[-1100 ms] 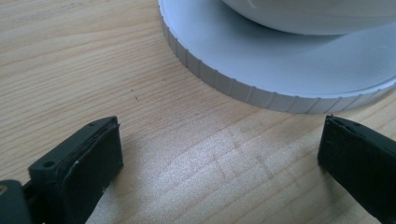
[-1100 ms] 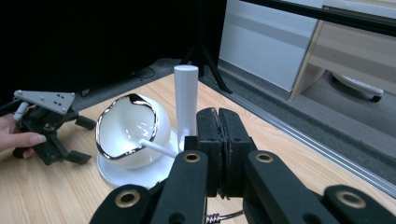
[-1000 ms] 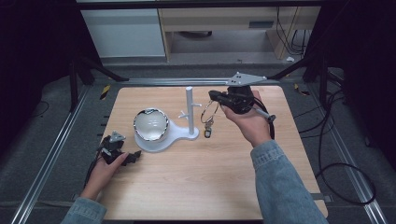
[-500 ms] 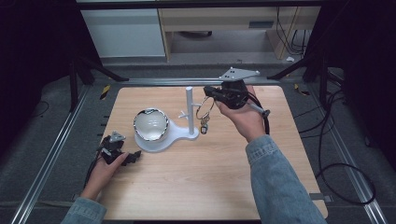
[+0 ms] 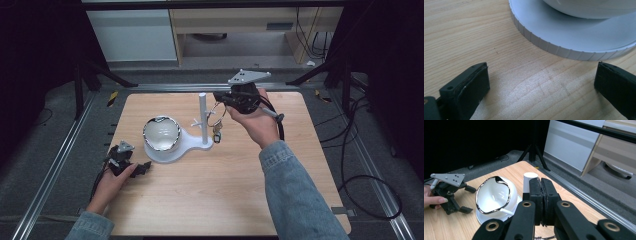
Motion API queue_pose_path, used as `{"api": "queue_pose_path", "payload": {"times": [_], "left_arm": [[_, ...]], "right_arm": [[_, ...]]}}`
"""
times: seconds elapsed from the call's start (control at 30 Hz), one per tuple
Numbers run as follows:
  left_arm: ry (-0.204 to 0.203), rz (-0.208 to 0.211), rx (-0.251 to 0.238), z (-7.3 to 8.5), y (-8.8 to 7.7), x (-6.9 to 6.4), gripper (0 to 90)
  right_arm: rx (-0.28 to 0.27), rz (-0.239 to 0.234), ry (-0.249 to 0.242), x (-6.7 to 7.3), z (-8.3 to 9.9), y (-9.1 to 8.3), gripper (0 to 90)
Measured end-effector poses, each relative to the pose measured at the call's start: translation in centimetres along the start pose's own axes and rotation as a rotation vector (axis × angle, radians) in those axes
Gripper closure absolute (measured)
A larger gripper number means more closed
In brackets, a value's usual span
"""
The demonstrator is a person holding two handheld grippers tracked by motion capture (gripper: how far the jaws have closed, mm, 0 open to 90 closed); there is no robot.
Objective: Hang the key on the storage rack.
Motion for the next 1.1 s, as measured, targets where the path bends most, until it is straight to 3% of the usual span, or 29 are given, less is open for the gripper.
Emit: {"api": "queue_pose_path", "payload": {"times": [0.57, 1.1], "left_arm": [[0.0, 0.0, 0.0, 0.0, 0.0, 0.0, 0.0], [0.0, 0.0, 0.0, 0.0, 0.0, 0.0, 0.0]], "right_arm": [[0.034, -0.011, 0.015, -0.6, 0.8, 2.4, 88.7], [0.042, -0.022, 0.048, -1.2, 1.7, 3.6, 88.6]]}}
Point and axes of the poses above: each handheld gripper's, and its own axes: y roughly forward along the jaws, z roughly out of its underside, x roughly to its left, the point moved 3 cm from there along y, roughly forward along the jaws, and after that the axes turned 5 degrees about -z, right-handed, at the moved point
